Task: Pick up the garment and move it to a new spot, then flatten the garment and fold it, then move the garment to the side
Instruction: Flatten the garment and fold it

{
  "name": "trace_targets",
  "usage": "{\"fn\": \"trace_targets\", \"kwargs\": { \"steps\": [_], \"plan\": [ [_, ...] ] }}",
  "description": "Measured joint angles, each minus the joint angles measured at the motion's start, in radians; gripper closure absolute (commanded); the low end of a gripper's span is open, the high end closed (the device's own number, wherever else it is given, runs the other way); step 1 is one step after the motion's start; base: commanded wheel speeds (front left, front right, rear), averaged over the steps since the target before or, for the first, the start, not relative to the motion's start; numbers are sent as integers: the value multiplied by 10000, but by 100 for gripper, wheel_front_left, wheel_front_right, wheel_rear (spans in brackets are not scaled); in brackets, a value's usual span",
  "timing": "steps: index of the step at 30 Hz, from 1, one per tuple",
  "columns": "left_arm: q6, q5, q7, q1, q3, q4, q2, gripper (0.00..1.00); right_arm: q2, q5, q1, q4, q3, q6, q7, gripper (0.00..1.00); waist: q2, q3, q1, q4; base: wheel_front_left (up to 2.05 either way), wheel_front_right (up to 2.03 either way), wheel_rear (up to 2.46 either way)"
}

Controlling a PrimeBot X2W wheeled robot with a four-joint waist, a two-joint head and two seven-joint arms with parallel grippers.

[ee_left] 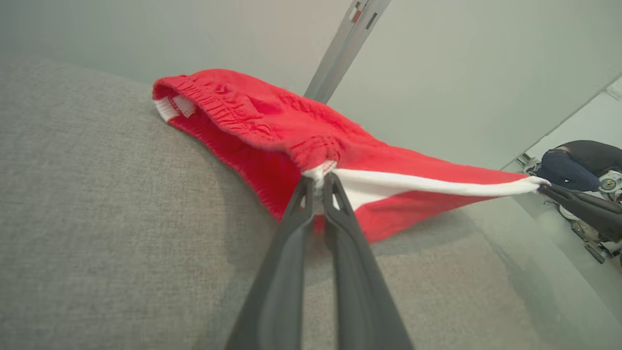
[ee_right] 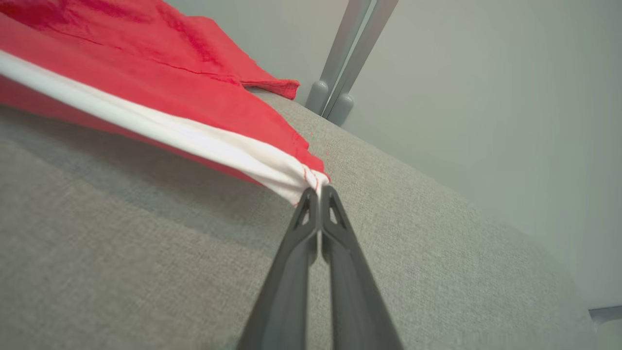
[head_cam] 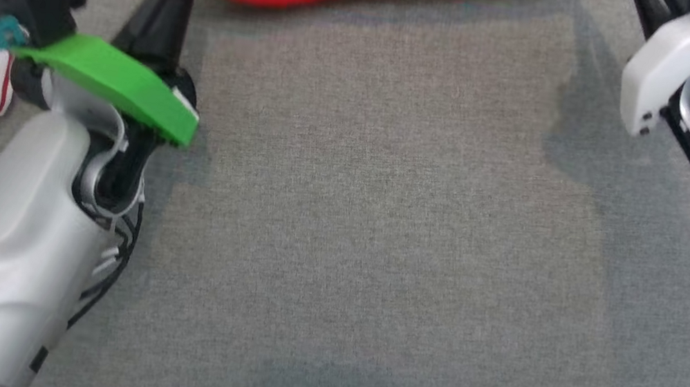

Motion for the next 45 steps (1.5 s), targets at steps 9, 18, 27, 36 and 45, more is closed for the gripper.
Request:
{"fn": "trace_targets", "kwargs": {
  "steps": [9, 18, 27, 36, 45],
  "plan": [
    [374, 355, 336, 2013, -752, -180, 261, 100, -1181, 938, 2848, -2293, -81, 2, 1429, 100, 0, -1690, 0, 104, 0, 0, 0],
    [1016, 594, 708, 4063, -1450, -1032, 500, 100, -1801, 656, 5883, -4086, -1068, 12, 2522, 100, 0, -3265, 0, 185, 0, 0, 0],
    [1620, 754, 1310, 5795, -2098, -2562, 1024, 100, -1797, 391, 8854, -6009, -2523, 8, 3737, 100, 0, -4421, 0, 353, 0, 0, 0],
    [2010, 838, 1620, 6569, -2316, -3891, 1421, 100, -1747, -140, 10305, -8071, -3404, 0, 4928, 100, 0, -4609, 0, 833, 0, 0, 0],
    [1906, 892, 1618, 5418, -2341, -3712, 759, 100, -2184, -115, 7885, -7588, -2422, 0, 5198, 100, 0, -3988, -1, 1009, 0, 0, 0]
  ]
}}
